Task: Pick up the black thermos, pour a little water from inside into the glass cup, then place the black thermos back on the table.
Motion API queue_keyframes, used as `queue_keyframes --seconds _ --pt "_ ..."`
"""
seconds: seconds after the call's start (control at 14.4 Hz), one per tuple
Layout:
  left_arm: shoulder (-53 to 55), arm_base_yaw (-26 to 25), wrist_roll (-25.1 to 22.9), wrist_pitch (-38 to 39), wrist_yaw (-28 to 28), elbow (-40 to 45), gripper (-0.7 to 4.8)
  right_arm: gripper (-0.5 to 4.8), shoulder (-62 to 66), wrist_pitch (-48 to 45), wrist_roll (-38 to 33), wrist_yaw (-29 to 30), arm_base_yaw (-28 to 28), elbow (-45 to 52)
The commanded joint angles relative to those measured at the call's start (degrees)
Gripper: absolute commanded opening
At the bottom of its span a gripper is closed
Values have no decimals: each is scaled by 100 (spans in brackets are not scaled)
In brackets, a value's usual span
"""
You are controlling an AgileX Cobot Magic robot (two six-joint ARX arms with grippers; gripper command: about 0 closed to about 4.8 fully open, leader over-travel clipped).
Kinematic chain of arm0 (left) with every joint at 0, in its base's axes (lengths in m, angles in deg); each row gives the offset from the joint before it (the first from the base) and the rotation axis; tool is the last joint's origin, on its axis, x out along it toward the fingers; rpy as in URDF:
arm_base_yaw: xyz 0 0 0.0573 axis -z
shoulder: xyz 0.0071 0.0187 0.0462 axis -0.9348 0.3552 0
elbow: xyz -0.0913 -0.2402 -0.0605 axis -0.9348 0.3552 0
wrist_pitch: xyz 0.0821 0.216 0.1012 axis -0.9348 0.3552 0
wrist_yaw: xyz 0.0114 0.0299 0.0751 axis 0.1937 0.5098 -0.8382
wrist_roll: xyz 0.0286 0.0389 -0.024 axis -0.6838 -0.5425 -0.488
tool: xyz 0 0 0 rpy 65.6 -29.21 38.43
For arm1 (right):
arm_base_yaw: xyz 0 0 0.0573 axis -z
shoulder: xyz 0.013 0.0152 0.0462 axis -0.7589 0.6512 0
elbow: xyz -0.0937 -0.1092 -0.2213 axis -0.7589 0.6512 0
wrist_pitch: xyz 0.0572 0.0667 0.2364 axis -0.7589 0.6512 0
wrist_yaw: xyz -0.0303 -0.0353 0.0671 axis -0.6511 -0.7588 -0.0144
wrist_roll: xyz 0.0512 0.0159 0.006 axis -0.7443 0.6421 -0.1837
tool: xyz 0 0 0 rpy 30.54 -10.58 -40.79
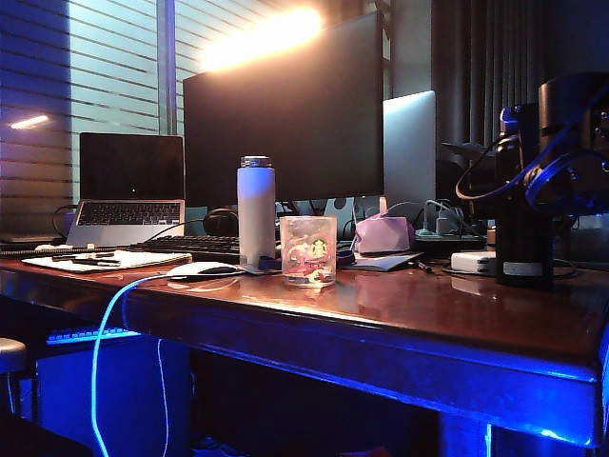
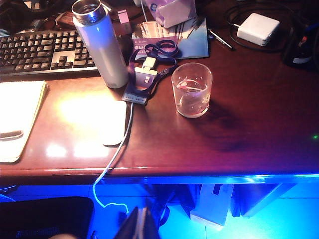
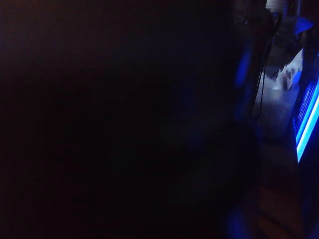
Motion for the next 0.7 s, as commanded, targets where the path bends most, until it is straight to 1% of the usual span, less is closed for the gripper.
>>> queue_keyframes --seconds 0.07,0.14,0.21,0.49,0.7 --pt "-20 2 15 -57 17 -26 21 114 11 197 -24 275 4 -33" --pt "-20 2 15 -57 20 -26 21 37 15 249 -24 275 0 -33" --pt "-20 2 15 -57 20 -26 21 24 15 251 -31 271 0 -33" --pt "-20 2 15 -55 20 -26 21 25 15 485 -87 297 0 -28" --pt "-20 2 15 -50 20 -26 21 25 -28 420 -33 315 -79 -35"
